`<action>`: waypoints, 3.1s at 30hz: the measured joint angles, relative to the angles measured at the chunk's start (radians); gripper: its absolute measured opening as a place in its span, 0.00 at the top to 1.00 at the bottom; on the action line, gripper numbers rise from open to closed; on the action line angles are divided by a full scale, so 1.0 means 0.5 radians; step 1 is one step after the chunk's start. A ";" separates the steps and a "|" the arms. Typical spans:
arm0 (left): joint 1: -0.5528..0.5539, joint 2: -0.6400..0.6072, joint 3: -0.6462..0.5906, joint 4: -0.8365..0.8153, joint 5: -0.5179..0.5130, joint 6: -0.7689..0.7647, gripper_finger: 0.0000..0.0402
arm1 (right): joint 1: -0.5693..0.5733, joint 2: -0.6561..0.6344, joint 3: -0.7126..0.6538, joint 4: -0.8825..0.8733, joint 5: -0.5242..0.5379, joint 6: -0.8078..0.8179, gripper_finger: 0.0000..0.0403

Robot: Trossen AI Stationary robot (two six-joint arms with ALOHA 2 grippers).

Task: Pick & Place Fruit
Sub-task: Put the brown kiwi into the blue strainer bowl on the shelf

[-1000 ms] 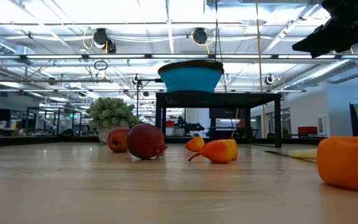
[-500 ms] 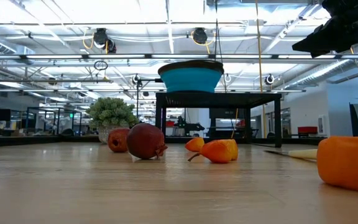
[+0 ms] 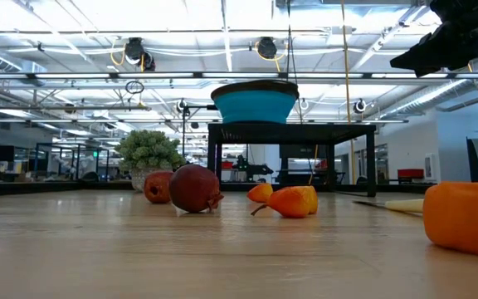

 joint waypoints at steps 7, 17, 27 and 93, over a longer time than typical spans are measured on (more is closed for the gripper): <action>0.000 0.000 0.000 0.030 -0.171 -0.133 0.46 | 0.001 0.000 0.000 0.000 0.000 0.000 1.00; 0.025 0.000 0.000 -0.795 -0.327 -0.371 0.46 | 0.000 0.000 0.000 0.000 0.000 0.000 1.00; 0.236 0.000 0.000 -1.482 -0.327 -0.475 0.46 | 0.000 0.000 0.000 0.000 0.001 0.000 1.00; 1.525 0.994 0.537 -1.670 0.510 0.753 0.46 | 0.000 -0.001 0.000 -0.007 0.001 0.024 1.00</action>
